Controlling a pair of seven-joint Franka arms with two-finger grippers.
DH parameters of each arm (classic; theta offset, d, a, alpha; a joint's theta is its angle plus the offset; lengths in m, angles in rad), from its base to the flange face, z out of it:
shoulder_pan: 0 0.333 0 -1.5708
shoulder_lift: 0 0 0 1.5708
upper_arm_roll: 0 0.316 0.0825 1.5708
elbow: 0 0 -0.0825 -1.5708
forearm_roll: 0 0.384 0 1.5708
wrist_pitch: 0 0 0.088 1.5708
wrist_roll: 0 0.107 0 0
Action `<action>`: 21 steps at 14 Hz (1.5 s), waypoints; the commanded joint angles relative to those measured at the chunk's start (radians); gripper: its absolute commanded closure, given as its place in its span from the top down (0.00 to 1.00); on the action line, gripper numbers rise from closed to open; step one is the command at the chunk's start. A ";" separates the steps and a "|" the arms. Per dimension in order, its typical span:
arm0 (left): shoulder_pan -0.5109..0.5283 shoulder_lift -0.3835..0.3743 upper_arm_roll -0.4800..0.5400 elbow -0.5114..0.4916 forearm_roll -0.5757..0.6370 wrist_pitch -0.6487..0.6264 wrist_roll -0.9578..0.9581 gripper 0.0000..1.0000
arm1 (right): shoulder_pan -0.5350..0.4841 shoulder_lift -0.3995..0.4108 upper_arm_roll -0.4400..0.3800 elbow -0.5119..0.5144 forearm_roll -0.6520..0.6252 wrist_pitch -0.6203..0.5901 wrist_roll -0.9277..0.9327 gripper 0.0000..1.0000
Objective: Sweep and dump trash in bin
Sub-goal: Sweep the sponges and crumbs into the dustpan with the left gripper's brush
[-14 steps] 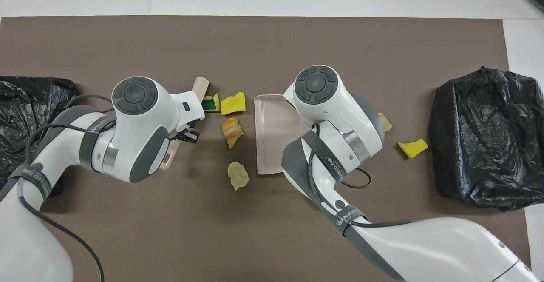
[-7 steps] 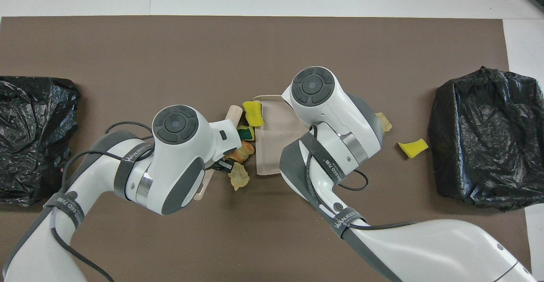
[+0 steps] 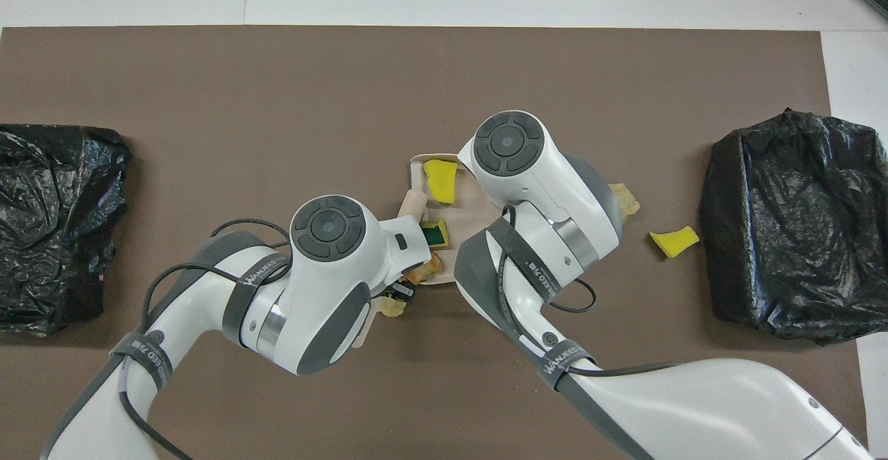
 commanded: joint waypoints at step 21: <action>-0.120 -0.180 0.003 -0.277 -0.118 0.167 -0.647 0.00 | -0.054 -0.206 0.009 -0.294 0.018 0.072 -0.290 0.00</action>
